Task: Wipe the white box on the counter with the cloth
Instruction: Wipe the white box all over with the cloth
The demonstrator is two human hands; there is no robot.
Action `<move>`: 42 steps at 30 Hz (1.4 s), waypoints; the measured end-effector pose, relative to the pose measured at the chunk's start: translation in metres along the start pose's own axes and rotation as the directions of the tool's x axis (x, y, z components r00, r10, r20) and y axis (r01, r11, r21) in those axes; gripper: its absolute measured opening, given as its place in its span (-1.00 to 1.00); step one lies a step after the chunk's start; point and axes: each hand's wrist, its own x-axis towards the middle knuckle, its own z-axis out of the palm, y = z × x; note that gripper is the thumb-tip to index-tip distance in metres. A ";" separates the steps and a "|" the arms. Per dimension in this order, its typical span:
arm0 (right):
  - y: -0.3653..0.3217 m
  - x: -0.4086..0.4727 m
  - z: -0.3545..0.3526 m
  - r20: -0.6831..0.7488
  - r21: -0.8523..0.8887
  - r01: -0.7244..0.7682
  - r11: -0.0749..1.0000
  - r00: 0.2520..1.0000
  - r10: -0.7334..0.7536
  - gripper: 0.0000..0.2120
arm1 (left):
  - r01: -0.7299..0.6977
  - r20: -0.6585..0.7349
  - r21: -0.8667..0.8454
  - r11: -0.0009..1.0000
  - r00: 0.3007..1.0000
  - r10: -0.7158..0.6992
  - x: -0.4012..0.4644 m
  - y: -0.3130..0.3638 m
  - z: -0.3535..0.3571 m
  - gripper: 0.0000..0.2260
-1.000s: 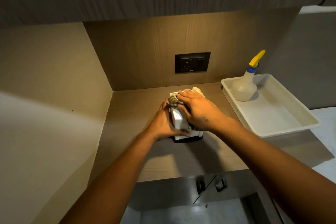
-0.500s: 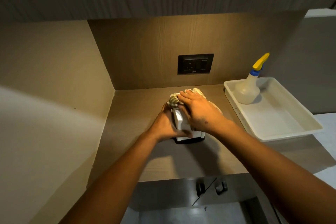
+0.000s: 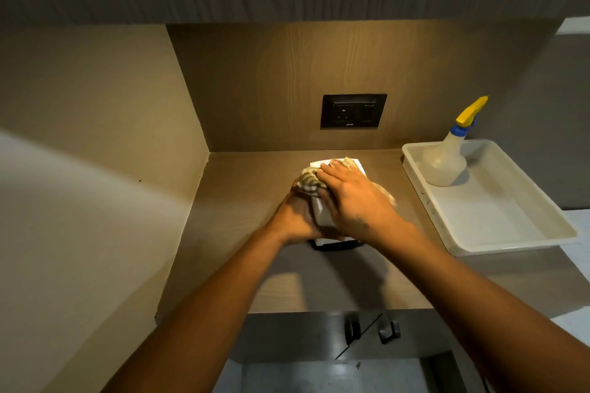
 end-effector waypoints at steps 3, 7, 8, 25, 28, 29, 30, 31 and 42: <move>0.020 0.014 -0.009 0.003 0.006 -0.098 0.995 0.995 0.098 -0.60 | 0.069 0.000 -0.009 0.998 0.998 -0.069 -0.001 -0.003 -0.004 0.22; 0.024 0.045 -0.014 0.001 0.026 -0.113 0.993 0.994 0.113 -0.67 | 0.096 0.010 0.040 0.995 0.995 -0.096 -0.002 -0.002 -0.005 0.27; 0.024 0.048 -0.014 0.022 0.029 -0.066 0.997 0.998 0.065 -0.67 | 0.096 0.003 0.057 0.994 0.995 -0.096 -0.002 -0.001 -0.005 0.24; 0.046 0.055 -0.021 0.187 0.046 0.094 0.994 0.977 -0.101 -0.59 | 0.050 0.023 0.040 0.998 0.998 -0.051 0.000 -0.001 -0.007 0.09; 0.041 0.059 -0.021 0.193 0.051 0.085 0.995 0.977 -0.093 -0.59 | 0.085 0.021 0.074 0.994 0.996 -0.087 -0.001 -0.003 -0.007 0.10; 0.038 0.054 -0.020 0.197 0.061 0.088 0.994 0.975 -0.099 -0.59 | 0.073 0.028 0.060 0.995 0.997 -0.075 -0.002 -0.003 -0.007 0.06; 0.036 0.045 -0.021 0.198 0.063 0.097 0.993 0.974 -0.108 -0.58 | 0.046 0.029 0.044 0.998 0.998 -0.048 -0.002 -0.005 -0.006 0.01; 0.033 0.034 -0.021 0.191 0.060 0.114 0.992 0.974 -0.123 -0.57 | 0.025 0.031 0.027 0.999 0.999 -0.026 -0.001 -0.006 -0.005 -0.05; 0.033 0.048 -0.019 0.134 0.066 -0.007 0.998 0.991 -0.001 -0.64 | 0.031 0.019 0.026 0.999 0.999 -0.032 0.002 -0.007 -0.005 0.07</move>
